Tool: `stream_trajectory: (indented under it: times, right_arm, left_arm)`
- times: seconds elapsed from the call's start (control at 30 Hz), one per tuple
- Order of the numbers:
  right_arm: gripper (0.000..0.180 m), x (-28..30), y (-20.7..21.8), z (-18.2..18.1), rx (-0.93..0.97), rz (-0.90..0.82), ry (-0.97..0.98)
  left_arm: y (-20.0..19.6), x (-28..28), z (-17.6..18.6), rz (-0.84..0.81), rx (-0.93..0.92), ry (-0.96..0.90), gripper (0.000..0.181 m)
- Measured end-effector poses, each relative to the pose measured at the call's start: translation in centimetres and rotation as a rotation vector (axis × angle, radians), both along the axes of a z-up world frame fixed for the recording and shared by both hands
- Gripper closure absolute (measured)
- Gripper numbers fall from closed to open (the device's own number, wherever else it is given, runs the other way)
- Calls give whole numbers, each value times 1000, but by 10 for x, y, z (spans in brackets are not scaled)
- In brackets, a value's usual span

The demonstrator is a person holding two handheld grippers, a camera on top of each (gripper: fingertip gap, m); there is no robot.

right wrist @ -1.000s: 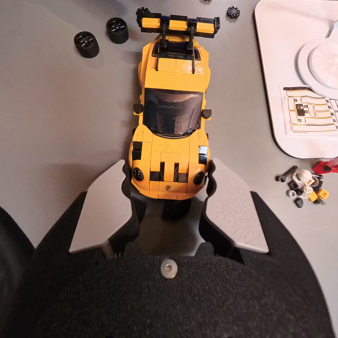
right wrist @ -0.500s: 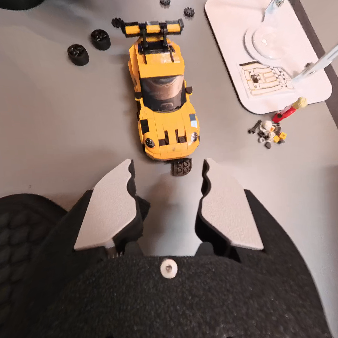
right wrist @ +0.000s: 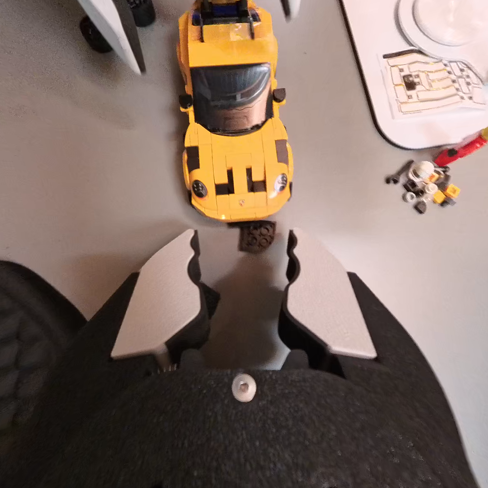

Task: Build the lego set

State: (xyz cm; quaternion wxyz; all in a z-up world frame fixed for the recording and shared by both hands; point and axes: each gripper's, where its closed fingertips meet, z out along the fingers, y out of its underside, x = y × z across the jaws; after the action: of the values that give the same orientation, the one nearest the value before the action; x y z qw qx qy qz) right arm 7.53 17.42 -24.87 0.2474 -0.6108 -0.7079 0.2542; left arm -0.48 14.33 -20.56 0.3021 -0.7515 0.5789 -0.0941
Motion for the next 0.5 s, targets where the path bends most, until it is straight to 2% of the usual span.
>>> stream_trajectory:
  times: [0.07, 0.13, 0.23, 0.37, 0.5]
  right_arm:
    - [129, 8, 9, 3, 7, -30, 20]
    - [133, 13, 16, 3, 10, -64, 35]
    - [136, 13, 18, 2, 13, -70, 51]
    - [134, 7, 12, -3, 31, -16, 31]
    - [136, 8, 4, -4, 34, 19, 31]
  left_arm:
    - [6, 2, -21, -54, -98, 168, 92]
    - [5, -1, -36, -91, -198, 279, 85]
    - [5, -9, -51, -112, -256, 367, 87]
    - [4, -4, -53, -119, -272, 315, 109]
    - [2, -7, -52, -87, -274, 252, 109]
